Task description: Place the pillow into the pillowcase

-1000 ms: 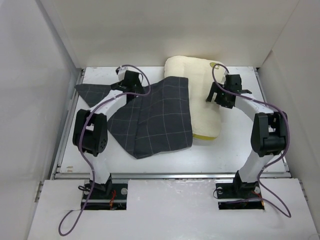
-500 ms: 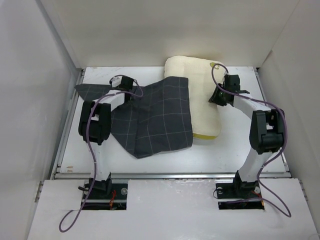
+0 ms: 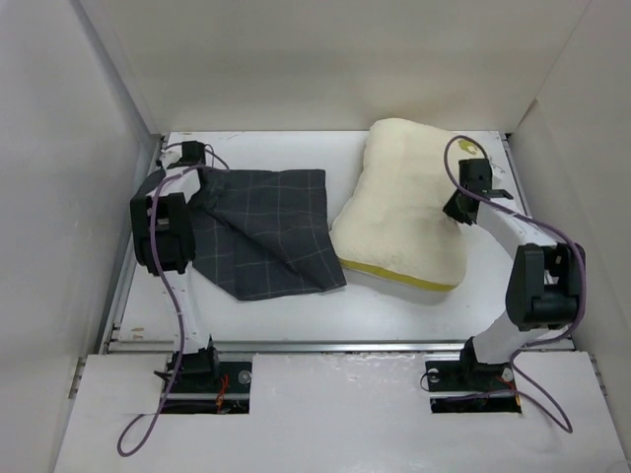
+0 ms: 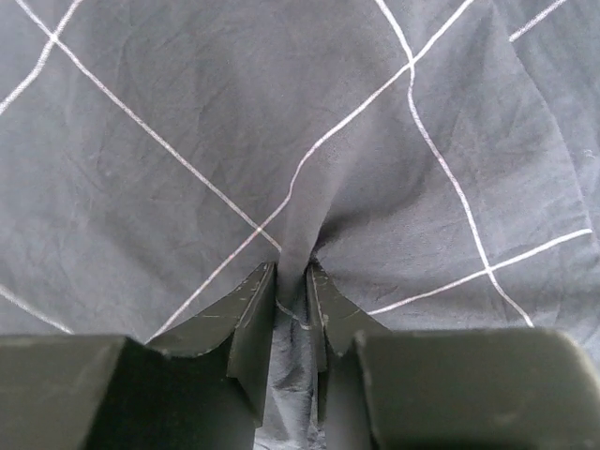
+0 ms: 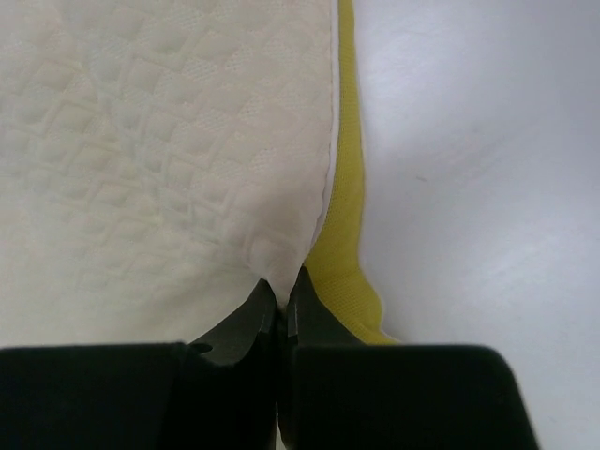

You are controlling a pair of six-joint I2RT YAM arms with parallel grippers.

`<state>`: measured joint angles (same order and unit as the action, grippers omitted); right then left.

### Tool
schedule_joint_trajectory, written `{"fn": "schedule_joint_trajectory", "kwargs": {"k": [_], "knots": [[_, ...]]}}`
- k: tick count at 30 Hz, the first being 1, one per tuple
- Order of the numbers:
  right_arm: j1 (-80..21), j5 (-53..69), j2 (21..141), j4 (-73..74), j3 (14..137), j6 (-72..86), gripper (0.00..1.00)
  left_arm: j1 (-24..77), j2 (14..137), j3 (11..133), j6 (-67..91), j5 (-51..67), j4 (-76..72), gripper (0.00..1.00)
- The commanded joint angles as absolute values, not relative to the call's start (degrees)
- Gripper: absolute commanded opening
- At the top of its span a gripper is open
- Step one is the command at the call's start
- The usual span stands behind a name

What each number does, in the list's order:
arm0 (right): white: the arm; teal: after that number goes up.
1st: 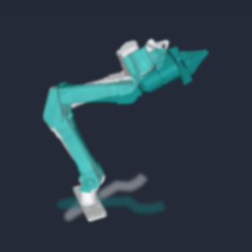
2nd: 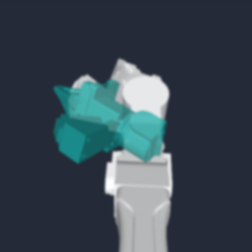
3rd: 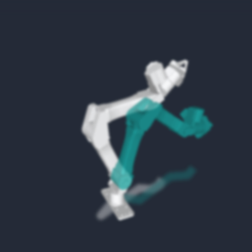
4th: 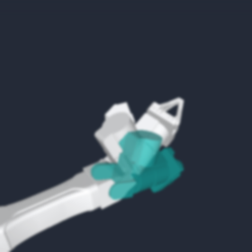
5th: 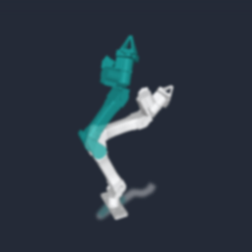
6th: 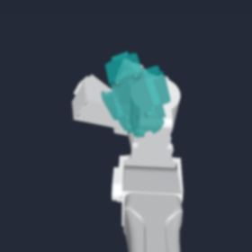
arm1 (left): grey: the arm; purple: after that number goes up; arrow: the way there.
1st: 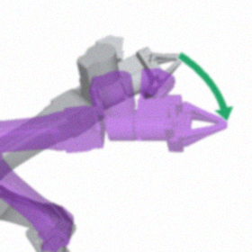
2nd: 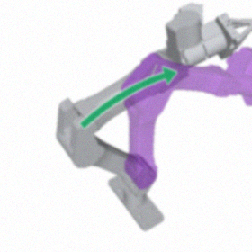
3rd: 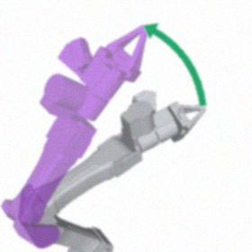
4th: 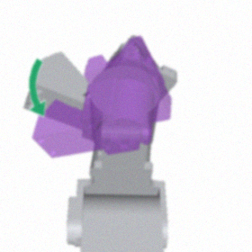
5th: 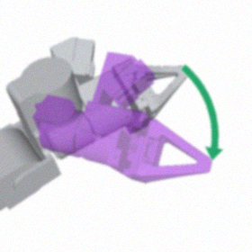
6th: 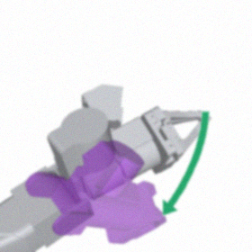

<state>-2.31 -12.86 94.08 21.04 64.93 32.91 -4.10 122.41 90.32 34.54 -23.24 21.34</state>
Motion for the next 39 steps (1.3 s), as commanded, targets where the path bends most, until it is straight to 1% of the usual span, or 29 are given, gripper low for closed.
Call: {"fn": "schedule_joint_trajectory", "kwargs": {"k": [1,3,4,5,6,7,8,9,10,11,12,16,18,19,20,21,24,26,27,28,30,33,35,37,39], "knots": [[-0.1,-24.3,88.3,28.1,62.8,36.8,0.00,-6.7,123.1,95.5,33.2,-29.2,29.0,0.18],[-0.1,-25.1,84.6,28.1,62.1,34.6,0.02,-7.2,123.7,99.4,32.4,-29.2,30.5,0.27],[-0.1,-21.6,83.5,27.2,62.1,32.3,0.12,-7.2,122.7,99.4,31.2,-28.2,29.4,0.35],[-0.1,-19.4,82.5,26.5,62.7,30.1,0.38,-7.2,121.6,99.4,27.8,-27.3,28.1,0.48],[-0.1,-17.5,80.7,25.8,62.8,27.3,0.52,-6.0,118.9,99.4,26.3,-26.7,26.6,0.66],[-0.1,-15.8,79.7,25.1,63.5,26.2,0.62,-3.8,117.3,97.9,24.6,-26.7,24.3,0.80],[-1.5,-14.1,78.7,23.2,63.5,25.6,0.79,-2.6,116.0,97.9,23.3,-26.7,23.5,1.00],[-2.3,-13.5,76.4,21.7,63.5,24.7,0.88,-1.3,114.6,97.0,21.5,-25.8,22.8,1.00],[-3.4,-13.4,75.2,20.2,63.5,22.5,0.93,1.1,112.3,96.2,20.6,-24.6,22.8,1.00],[-5.9,-13.4,73.9,18.6,63.5,21.3,0.93,2.5,111.1,95.6,19.9,-23.2,22.1,1.00],[-7.2,-13.4,72.7,15.8,63.0,19.8,1.00,4.0,110.0,94.8,18.9,-20.9,21.3,1.00],[-9.8,-13.4,69.4,13.5,62.5,16.8,1.00,12.6,106.1,90.5,18.7,-20.8,20.7,1.00],[-9.8,-11.9,70.1,13.5,62.5,16.8,1.00,17.6,105.4,88.5,19.3,-19.4,20.7,0.97],[-10.3,-10.9,70.7,14.1,63.1,16.8,1.00,19.1,105.4,88.5,20.1,-18.4,20.7,0.94],[-10.3,-10.4,72.0,14.1,63.1,16.8,1.00,20.8,105.4,88.5,20.6,-18.4,20.7,0.87],[-10.3,-10.4,72.6,14.8,63.8,16.8,1.00,24.1,106.0,88.5,21.2,-17.2,21.4,0.84],[-11.0,-10.4,75.2,16.0,63.8,17.3,1.00,29.6,108.1,89.8,21.2,-17.0,22.0,0.75],[-11.0,-10.4,76.3,16.6,64.3,17.3,1.00,31.2,109.7,91.1,22.3,-18.3,23.9,0.72],[-11.0,-10.4,77.2,17.1,64.3,17.3,1.00,31.7,111.5,92.4,22.3,-18.8,23.9,0.69],[-11.0,-10.4,77.2,17.1,64.3,17.3,1.00,32.3,112.7,93.5,22.8,-18.8,24.5,0.63],[-11.0,-11.0,78.7,17.7,64.3,17.3,1.00,32.8,115.3,96.4,23.9,-17.7,25.7,0.58],[-11.0,-11.0,79.5,18.2,65.6,17.3,1.00,34.1,120.4,102.0,24.7,-20.6,27.2,0.53],[-11.0,-11.0,80.6,18.2,65.6,17.3,1.00,34.1,124.3,107.0,27.3,-22.4,29.3,0.48],[-11.0,-11.0,81.3,18.7,65.6,17.3,1.00,34.1,126.3,109.5,27.9,-22.5,29.9,0.44],[-11.0,-11.6,81.8,18.7,66.1,17.3,1.00,33.6,128.8,112.4,28.6,-22.0,29.9,0.44]]}}
